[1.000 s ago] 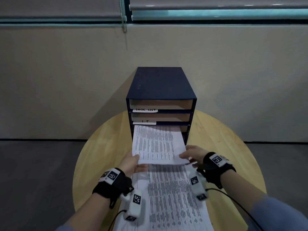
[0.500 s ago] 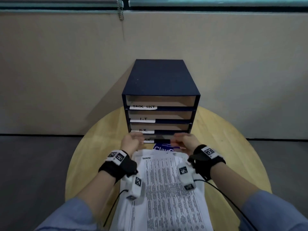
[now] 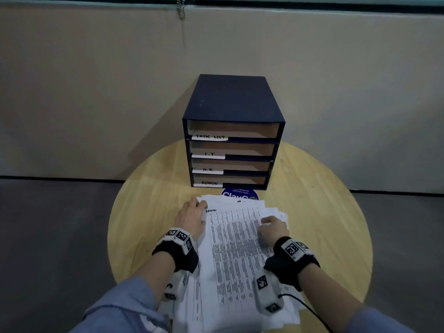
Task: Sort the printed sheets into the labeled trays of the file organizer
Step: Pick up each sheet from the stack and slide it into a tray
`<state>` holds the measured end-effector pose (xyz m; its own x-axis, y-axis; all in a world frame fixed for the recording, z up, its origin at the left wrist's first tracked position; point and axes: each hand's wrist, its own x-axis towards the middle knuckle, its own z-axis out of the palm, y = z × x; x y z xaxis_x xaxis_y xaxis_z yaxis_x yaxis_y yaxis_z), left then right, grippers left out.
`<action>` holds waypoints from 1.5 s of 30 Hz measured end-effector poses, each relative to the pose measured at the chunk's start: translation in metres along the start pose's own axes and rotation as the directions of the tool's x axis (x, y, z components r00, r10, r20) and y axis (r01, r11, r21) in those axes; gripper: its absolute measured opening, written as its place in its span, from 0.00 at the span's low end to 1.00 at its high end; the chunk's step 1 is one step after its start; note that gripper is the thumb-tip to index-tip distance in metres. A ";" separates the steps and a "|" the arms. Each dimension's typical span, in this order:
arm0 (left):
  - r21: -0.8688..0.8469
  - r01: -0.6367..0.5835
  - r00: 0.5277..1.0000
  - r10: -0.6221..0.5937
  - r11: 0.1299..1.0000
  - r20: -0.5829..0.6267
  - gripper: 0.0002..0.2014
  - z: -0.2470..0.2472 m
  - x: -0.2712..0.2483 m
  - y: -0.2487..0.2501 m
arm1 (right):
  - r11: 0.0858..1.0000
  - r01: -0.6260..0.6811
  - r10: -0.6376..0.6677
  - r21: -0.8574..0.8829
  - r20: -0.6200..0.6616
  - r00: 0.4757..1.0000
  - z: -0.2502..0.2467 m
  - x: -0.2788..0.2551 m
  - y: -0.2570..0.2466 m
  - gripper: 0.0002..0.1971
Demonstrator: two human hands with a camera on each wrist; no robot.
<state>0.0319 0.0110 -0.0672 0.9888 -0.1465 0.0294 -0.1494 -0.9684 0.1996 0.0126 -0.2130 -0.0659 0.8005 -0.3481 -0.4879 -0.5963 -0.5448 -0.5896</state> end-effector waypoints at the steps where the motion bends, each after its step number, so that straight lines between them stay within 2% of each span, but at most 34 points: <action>1: 0.017 0.002 1.000 -0.001 1.000 -0.019 0.20 0.001 -0.003 0.002 | 0.999 -0.004 0.004 0.036 0.005 1.000 0.001 0.001 0.003 0.17; 5: -0.005 -0.003 0.995 0.002 1.000 -0.099 0.13 0.003 -0.009 0.007 | 0.990 -0.002 -0.003 0.141 0.033 0.999 0.008 0.039 0.029 0.13; 6: -0.059 -0.005 0.994 -0.002 0.998 -0.109 0.09 0.000 -0.009 0.007 | 0.987 0.004 -0.011 0.162 0.041 0.999 0.003 0.033 0.028 0.14; 8: -0.341 0.066 0.992 -0.098 0.938 -0.079 0.04 -0.010 -0.009 0.009 | 0.977 0.005 -0.014 0.215 0.039 0.999 -0.011 0.015 0.020 0.17; 9: -0.514 0.126 0.986 -0.162 0.849 -0.026 0.04 -0.017 -0.007 0.008 | 0.976 0.016 -0.024 0.219 0.032 0.999 -0.019 0.004 0.014 0.20; 10: -0.671 0.168 0.978 -0.207 0.722 0.022 0.03 -0.026 -0.006 0.008 | 0.976 0.032 -0.038 0.216 0.025 0.999 -0.027 -0.006 0.009 0.22; 11: -0.770 0.191 0.971 -0.230 0.608 0.060 0.02 -0.036 -0.006 0.009 | 0.974 0.047 -0.054 0.219 0.027 0.998 -0.033 -0.013 0.005 0.24; 14: -0.931 0.187 0.965 -0.235 0.314 0.115 0.07 -0.064 -0.008 0.013 | 0.958 0.100 -0.124 0.269 0.076 0.989 -0.049 -0.027 0.001 0.24; 16: -0.966 0.191 0.958 -0.250 0.175 0.144 0.12 -0.077 -0.010 0.016 | 0.947 0.116 -0.154 0.300 0.103 0.983 -0.056 -0.031 -0.001 0.20; 18: -0.972 0.207 0.956 -0.235 0.109 0.177 0.13 -0.084 -0.010 0.018 | 0.932 0.124 -0.178 0.341 0.133 0.975 -0.059 -0.035 -0.002 0.15; 22: -0.966 0.236 0.944 -0.262 0.105 0.203 0.10 -0.084 -0.005 0.014 | 0.896 0.116 -0.203 0.429 0.163 0.966 -0.060 -0.041 -0.001 0.09; 26: -0.954 0.276 0.927 -0.293 0.114 0.233 0.20 -0.074 0.003 0.008 | 0.878 0.111 -0.211 0.465 0.167 0.963 -0.062 -0.045 0.001 0.09; 29: -0.952 0.267 0.930 -0.298 0.151 0.214 0.15 -0.080 0.002 0.010 | 0.856 0.103 -0.224 0.507 0.184 0.957 -0.064 -0.045 0.004 0.06; 31: -0.960 0.254 0.931 -0.298 0.122 0.209 0.12 -0.087 0.000 0.012 | 0.857 0.063 -0.233 0.512 0.276 0.933 -0.063 -0.047 0.011 0.08; 34: -0.962 0.255 0.920 -0.331 0.101 0.209 0.11 -0.095 0.003 0.009 | 0.918 0.055 -0.239 0.392 0.436 0.868 -0.060 -0.055 0.019 0.10; 36: -0.969 0.233 0.913 -0.362 0.083 0.188 0.17 -0.102 0.006 0.006 | 0.894 0.096 -0.287 0.437 0.396 0.873 -0.065 -0.061 0.014 0.13; 37: -0.972 0.231 0.920 -0.336 0.047 0.202 0.19 -0.108 0.006 0.006 | 0.864 0.110 -0.310 0.492 0.348 0.885 -0.071 -0.063 0.007 0.14; 39: -0.952 0.305 0.937 -0.172 -0.013 0.303 0.24 -0.116 0.007 0.005 | 0.808 0.141 -0.340 0.572 0.258 0.904 -0.085 -0.060 -0.010 0.14; 41: -0.907 0.407 0.911 0.016 0.112 0.411 0.21 -0.123 -0.001 0.006 | 0.809 0.125 -0.317 0.574 0.247 0.916 -0.094 -0.053 -0.028 0.13; 42: -0.886 0.429 0.895 0.052 0.173 0.444 0.18 -0.119 -0.005 0.006 | 0.841 0.097 -0.277 0.532 0.269 0.922 -0.095 -0.048 -0.032 0.12; 45: -0.796 0.549 0.821 0.017 0.256 0.571 0.10 -0.093 -0.021 0.001 | 0.942 0.013 -0.122 0.336 0.305 0.945 -0.083 -0.032 -0.026 0.12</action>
<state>0.0112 0.0323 0.0238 0.8085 -0.2516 -0.5320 0.5050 -0.1676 0.8467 0.0078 -0.2511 0.0186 0.8105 -0.0296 -0.5850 -0.5712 -0.2612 -0.7781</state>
